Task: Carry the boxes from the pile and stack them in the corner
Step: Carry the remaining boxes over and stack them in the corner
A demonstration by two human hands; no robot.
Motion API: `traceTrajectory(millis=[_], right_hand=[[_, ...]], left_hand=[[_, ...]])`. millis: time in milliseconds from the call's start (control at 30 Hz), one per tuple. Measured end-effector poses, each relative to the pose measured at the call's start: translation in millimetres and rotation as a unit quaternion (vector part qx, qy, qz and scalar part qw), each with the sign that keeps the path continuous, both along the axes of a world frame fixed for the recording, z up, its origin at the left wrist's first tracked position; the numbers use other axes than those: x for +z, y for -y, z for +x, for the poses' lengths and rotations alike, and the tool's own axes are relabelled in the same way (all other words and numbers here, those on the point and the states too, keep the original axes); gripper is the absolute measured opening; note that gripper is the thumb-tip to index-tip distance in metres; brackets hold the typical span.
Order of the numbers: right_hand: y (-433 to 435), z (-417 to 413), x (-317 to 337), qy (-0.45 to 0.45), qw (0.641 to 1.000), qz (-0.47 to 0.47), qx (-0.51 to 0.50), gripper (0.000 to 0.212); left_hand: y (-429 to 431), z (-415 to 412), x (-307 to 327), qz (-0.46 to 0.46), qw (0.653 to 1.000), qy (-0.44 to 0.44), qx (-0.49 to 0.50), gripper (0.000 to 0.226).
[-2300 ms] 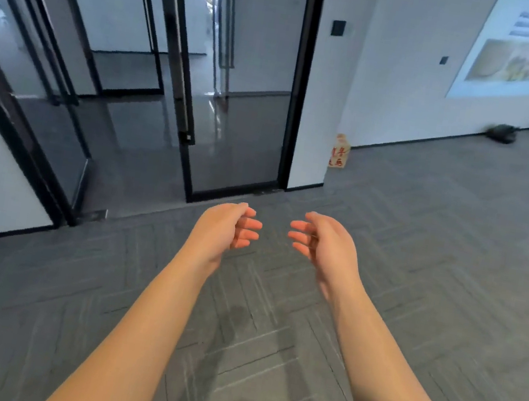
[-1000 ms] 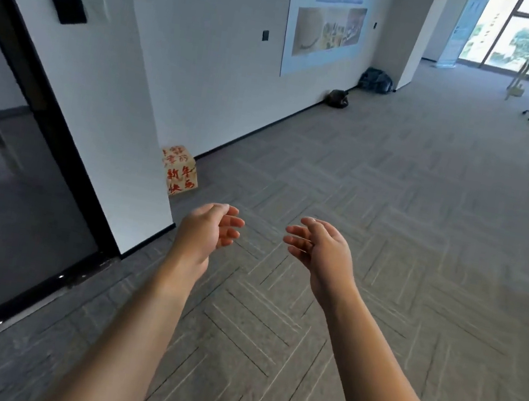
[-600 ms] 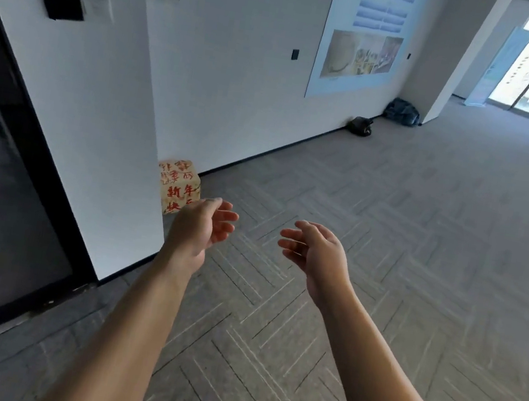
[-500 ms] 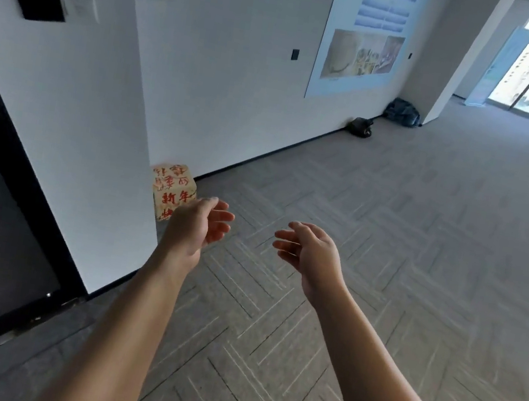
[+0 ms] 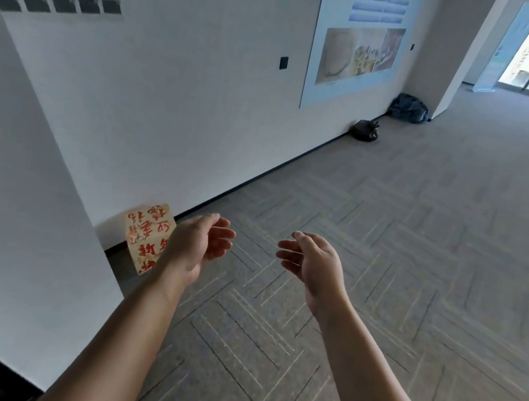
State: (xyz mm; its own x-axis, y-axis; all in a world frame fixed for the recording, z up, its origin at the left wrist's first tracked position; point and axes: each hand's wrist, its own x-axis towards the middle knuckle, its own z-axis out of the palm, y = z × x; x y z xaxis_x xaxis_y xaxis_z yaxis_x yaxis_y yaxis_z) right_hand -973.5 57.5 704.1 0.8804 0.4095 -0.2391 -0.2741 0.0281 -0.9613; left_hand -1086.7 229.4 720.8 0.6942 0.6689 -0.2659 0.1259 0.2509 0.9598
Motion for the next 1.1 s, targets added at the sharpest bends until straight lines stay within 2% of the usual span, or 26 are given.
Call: traceTrajectory(millis=[233, 433, 567, 833, 1100], right_hand=[[-112, 159, -9, 0.011, 0.994, -0.013, 0.105, 0.019], [-234, 241, 7, 0.023, 0.980, -0.032, 0.195, 0.018], [-329, 278, 4, 0.045, 0.966, -0.045, 0.249, 0.019], [-515, 334, -10, 0.088, 0.938, -0.090, 0.323, 0.018], [-662, 401, -32, 0.089, 0.923, -0.106, 0.358, 0.022]], left_hand=[[-89, 133, -1, -0.019, 0.995, -0.026, 0.099, 0.029], [-179, 181, 17, -0.034, 0.974, -0.033, 0.220, 0.026], [-259, 203, 4, -0.034, 0.958, -0.030, 0.284, 0.028], [-431, 251, -33, -0.050, 0.947, -0.044, 0.314, 0.028], [-555, 315, -42, -0.050, 0.937, -0.067, 0.340, 0.029]])
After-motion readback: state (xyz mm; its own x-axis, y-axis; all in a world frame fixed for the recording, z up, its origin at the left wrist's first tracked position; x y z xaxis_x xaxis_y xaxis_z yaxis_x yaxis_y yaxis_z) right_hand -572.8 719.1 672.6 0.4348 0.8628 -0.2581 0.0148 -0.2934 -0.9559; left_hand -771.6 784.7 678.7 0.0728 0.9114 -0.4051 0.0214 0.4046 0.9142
